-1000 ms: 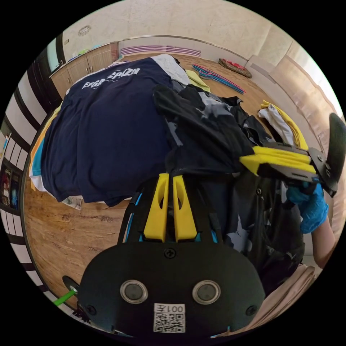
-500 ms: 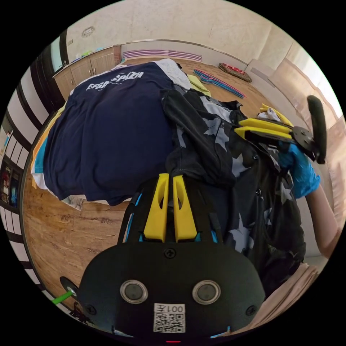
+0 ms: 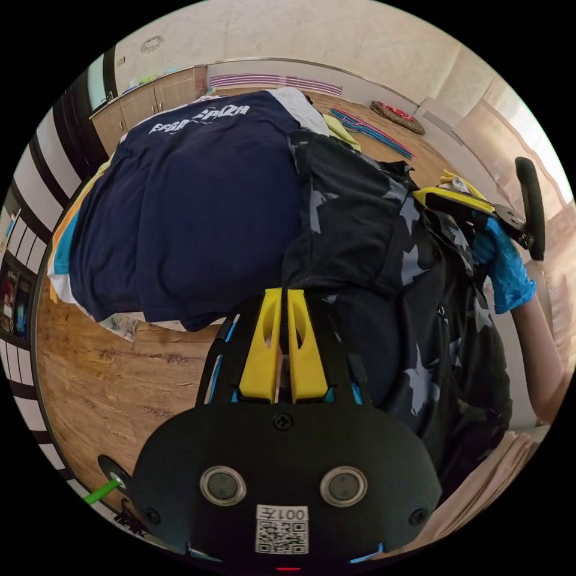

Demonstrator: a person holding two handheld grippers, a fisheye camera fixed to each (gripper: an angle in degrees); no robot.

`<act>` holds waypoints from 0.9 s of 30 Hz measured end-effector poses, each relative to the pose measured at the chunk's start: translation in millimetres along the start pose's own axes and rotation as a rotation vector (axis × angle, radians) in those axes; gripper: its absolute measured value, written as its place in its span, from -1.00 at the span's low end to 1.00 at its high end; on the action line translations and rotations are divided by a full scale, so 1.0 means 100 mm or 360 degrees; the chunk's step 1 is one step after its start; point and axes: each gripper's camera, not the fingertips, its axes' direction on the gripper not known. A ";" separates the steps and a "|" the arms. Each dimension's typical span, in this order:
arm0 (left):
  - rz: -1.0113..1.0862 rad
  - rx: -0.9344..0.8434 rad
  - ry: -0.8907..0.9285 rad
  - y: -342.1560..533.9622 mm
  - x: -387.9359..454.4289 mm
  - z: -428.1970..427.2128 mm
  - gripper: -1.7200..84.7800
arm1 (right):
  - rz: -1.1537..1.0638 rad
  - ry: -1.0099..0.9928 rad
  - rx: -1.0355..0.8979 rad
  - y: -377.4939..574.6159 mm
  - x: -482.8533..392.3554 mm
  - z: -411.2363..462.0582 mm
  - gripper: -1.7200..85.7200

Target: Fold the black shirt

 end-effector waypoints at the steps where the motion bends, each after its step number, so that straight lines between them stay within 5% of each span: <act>1: 0.0018 -0.0001 0.0000 0.01 0.01 -0.01 -0.98 | -0.0008 0.0009 -0.0024 -0.01 0.02 -0.01 -0.90; 7: 0.0197 -0.0032 -0.0013 0.08 0.04 -0.12 -0.95 | -0.0070 -0.0064 0.0284 -0.39 -0.02 -0.30 -0.80; 14: 0.0435 0.0038 0.0004 0.11 0.08 -0.15 -0.85 | -0.0097 -0.0295 0.0218 -1.23 -0.11 0.17 -0.73; 27: 0.0472 0.0232 0.0020 0.33 -0.04 -0.14 -0.98 | -0.0043 -0.0347 0.0150 -1.83 -0.11 0.61 -0.92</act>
